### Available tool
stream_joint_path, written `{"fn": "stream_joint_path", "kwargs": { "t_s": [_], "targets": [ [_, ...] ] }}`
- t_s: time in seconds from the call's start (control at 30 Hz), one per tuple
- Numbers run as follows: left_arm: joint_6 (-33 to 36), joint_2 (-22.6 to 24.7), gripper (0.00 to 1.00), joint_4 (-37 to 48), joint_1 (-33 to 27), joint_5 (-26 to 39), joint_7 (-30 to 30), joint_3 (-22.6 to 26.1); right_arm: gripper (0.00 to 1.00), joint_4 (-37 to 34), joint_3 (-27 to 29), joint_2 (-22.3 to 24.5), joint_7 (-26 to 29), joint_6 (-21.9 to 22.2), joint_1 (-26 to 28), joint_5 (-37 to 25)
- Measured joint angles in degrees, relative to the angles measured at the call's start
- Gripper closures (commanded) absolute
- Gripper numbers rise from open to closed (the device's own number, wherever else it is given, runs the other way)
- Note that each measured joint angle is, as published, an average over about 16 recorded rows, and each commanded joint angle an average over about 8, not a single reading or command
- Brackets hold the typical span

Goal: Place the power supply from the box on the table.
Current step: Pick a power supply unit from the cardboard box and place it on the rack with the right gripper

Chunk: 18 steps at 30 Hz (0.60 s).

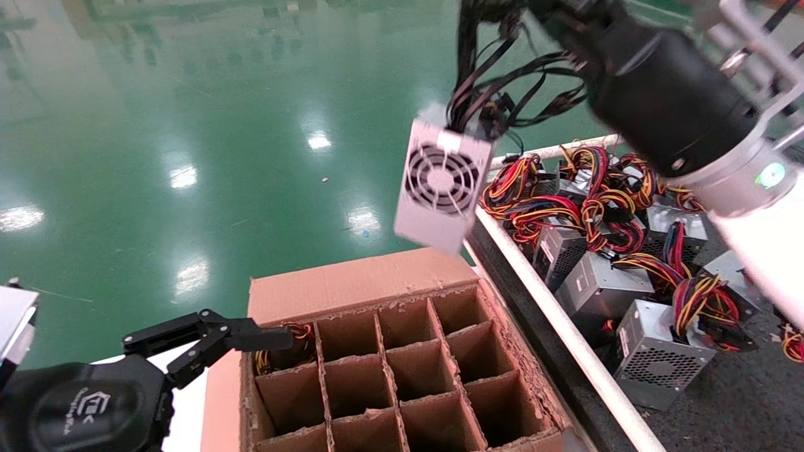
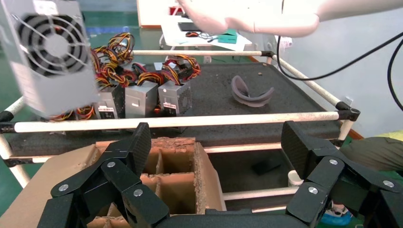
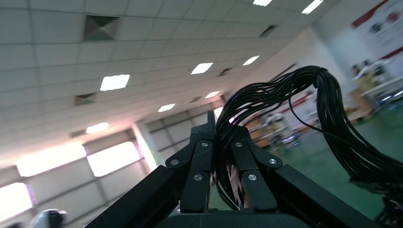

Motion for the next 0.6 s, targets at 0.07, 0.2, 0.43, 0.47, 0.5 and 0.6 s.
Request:
{"fn": "stream_joint_path", "kwargs": {
  "t_s": [0.07,0.2,0.43,0.47,0.5,0.6],
  "targets": [
    [0.0,0.0,0.00,0.0,0.0,0.0,0.0,0.0,1.00,-2.3,0.3,0.5,-0.6,-0.8,1.5,-0.2],
    [0.0,0.0,0.00,0.0,0.0,0.0,0.0,0.0,1.00,-7.2,0.8,1.6,-1.8,-2.7,4.2,-0.5],
    [0.0,0.0,0.00,0.0,0.0,0.0,0.0,0.0,1.00,-14.9,1.2,4.0,-3.8,-5.5,8.0,-1.2],
    [0.0,0.0,0.00,0.0,0.0,0.0,0.0,0.0,1.00,-15.9,1.2,4.5,-4.2,-5.8,8.5,-1.3],
    [0.0,0.0,0.00,0.0,0.0,0.0,0.0,0.0,1.00,-17.0,1.2,4.9,-4.5,-5.9,9.0,-1.5],
    [0.0,0.0,0.00,0.0,0.0,0.0,0.0,0.0,1.00,-20.0,1.2,6.2,-5.7,-6.0,10.4,-2.0]
  ]
}}
